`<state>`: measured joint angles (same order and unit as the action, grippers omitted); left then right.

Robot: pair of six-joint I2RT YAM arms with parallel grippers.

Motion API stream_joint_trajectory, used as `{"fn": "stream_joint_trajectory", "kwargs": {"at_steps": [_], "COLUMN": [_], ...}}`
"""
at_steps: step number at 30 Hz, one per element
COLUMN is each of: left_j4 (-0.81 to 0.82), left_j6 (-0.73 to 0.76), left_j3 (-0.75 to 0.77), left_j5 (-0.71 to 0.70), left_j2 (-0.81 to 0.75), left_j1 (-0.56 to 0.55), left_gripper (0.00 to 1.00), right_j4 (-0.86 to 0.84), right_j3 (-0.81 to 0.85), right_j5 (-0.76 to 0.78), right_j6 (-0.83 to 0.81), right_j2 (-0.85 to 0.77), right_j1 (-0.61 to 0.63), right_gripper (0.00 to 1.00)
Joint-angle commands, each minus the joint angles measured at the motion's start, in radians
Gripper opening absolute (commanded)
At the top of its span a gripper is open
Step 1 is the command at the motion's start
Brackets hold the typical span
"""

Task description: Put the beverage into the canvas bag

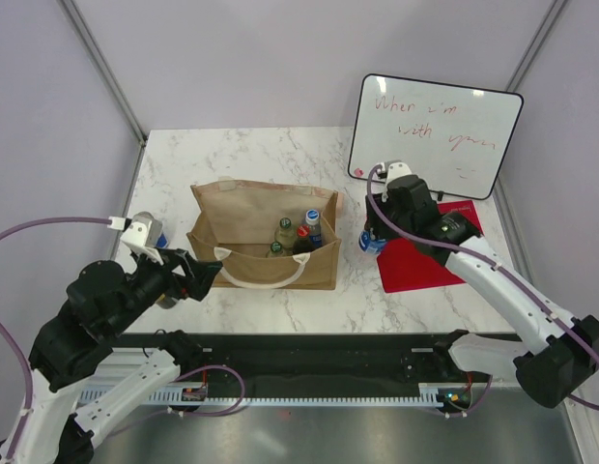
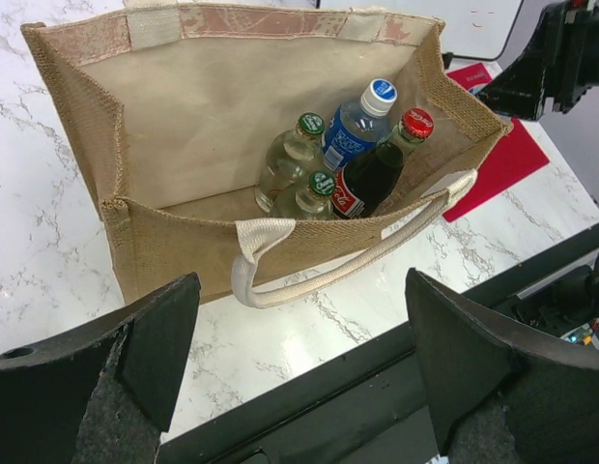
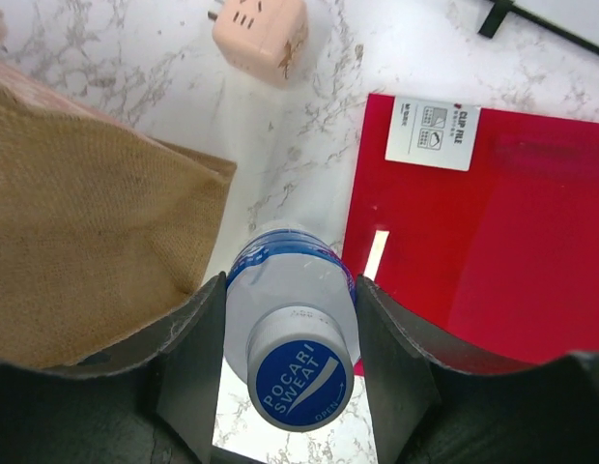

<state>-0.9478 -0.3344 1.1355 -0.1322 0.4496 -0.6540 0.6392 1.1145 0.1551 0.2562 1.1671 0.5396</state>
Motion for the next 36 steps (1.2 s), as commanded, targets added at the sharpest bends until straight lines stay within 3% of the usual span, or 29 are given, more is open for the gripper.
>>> {"fn": "stream_joint_trajectory", "kwargs": {"at_steps": [1, 6, 19, 25, 36], "left_j4": [0.014, 0.014, 0.018, 0.021, 0.021], "left_j6": [-0.041, -0.043, -0.048, -0.046, -0.045], "left_j3": [0.027, 0.03, 0.043, 0.056, 0.061], "left_j5": [-0.029, -0.061, -0.066, -0.067, -0.073], "left_j2": [0.032, 0.038, 0.058, 0.078, 0.084], "left_j1": [-0.004, -0.004, -0.004, -0.004, -0.004], "left_gripper": [0.93, 0.93, 0.93, 0.93, 0.93], "right_j4": [-0.161, -0.228, -0.273, -0.25, -0.268], "right_j3": [-0.028, -0.1, -0.232, -0.232, -0.266], "right_j5": [0.021, -0.017, -0.049, -0.06, -0.068], "right_j6": [-0.037, -0.017, 0.0, -0.011, -0.038], "right_j2": [0.0, 0.009, -0.02, -0.009, 0.0], "right_j1": [0.023, 0.034, 0.054, 0.054, 0.056], "right_gripper": [0.07, 0.18, 0.65, 0.73, 0.77]}}
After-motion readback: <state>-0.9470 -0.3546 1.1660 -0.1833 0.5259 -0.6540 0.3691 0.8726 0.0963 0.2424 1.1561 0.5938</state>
